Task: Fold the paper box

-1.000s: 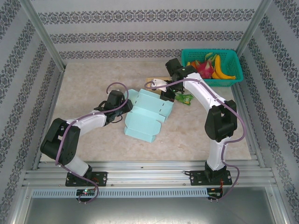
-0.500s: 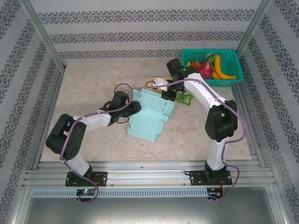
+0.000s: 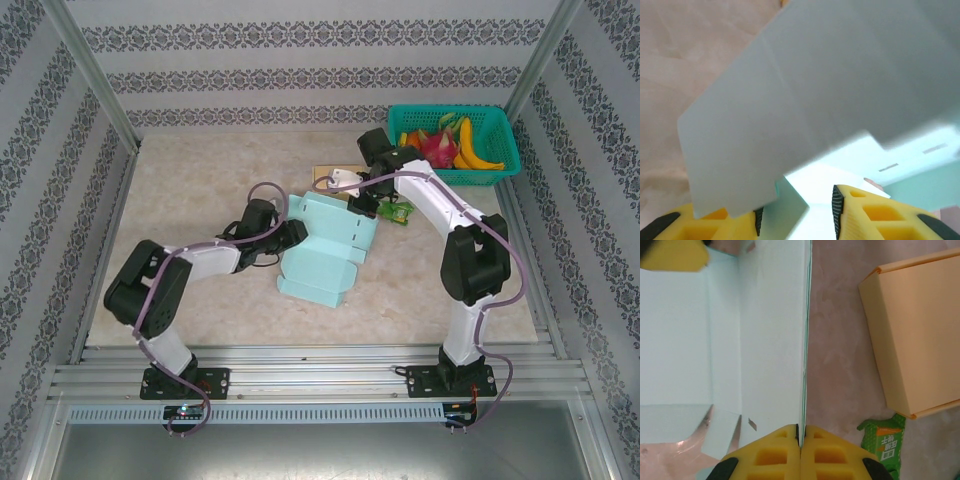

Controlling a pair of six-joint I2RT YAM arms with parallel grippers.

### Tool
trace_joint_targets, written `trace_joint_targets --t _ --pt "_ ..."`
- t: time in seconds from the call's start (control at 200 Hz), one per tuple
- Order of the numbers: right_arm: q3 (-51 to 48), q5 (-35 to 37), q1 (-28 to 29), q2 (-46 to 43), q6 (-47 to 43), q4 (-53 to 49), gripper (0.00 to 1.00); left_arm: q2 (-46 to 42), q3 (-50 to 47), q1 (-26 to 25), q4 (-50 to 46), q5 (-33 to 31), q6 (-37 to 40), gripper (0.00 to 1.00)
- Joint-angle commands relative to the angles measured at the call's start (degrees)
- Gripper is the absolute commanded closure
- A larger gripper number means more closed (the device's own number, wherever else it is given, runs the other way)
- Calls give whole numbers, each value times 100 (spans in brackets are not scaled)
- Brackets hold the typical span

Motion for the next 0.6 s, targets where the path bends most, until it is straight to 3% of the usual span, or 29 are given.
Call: trace_joint_targets --t 0.0,0.115,0.33,0.595 --pt "-419 302 163 -432 -25 799 100 -798 -349 -77 107 -313 806 54" --pt "-999 798 300 -750 -223 1628 100 -1619 -858 -80 -144 -1024 1281 48" --pt "-2090 1156 660 -1401 -1045 2938 100 -2893 -1794 -73 -74 -2780 1688 46" --pt "-3249 1410 1028 -1853 -2004 4635 100 -2951 -2258 -42 735 -3239 2192 47"
